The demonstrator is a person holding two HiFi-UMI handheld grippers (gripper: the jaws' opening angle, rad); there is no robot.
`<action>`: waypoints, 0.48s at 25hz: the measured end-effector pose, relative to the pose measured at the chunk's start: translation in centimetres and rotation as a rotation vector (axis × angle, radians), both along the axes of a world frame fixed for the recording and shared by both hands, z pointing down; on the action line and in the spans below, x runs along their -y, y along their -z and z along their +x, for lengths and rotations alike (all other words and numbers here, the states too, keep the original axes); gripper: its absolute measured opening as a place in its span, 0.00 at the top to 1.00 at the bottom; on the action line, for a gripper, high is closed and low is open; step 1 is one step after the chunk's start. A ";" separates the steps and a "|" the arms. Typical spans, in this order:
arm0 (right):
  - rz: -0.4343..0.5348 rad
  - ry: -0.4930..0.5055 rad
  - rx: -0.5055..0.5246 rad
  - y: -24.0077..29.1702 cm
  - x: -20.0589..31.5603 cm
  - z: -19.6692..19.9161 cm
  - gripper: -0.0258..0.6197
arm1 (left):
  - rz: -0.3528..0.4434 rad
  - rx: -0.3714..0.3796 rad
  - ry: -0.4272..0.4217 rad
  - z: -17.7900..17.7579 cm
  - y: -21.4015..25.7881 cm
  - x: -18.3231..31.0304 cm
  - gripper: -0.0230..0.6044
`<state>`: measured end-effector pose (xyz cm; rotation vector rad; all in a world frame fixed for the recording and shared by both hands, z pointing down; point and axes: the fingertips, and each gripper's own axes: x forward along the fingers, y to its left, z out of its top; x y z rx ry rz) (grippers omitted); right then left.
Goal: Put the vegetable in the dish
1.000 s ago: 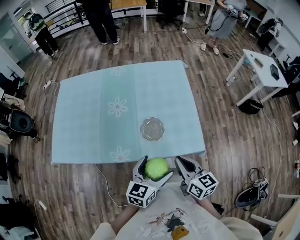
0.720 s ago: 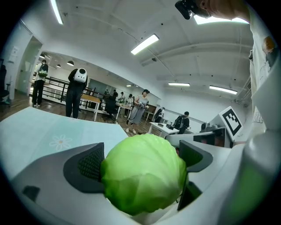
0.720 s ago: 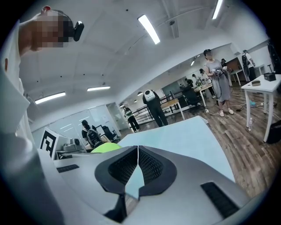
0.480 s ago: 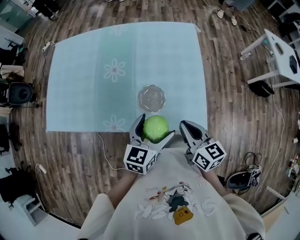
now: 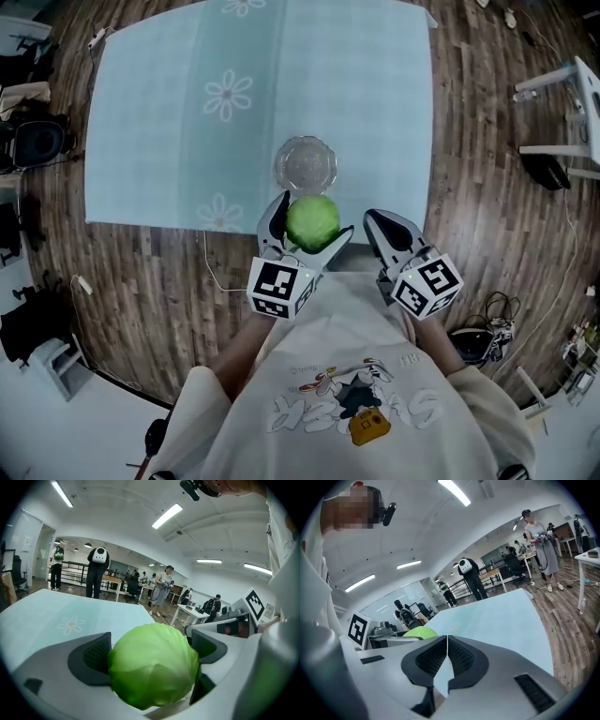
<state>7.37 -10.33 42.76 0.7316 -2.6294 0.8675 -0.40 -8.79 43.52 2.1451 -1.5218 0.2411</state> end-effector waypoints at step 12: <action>-0.086 0.080 -0.020 -5.2 3.2 -1.2 0.92 | -0.095 0.033 0.059 -0.5 -5.3 3.0 0.10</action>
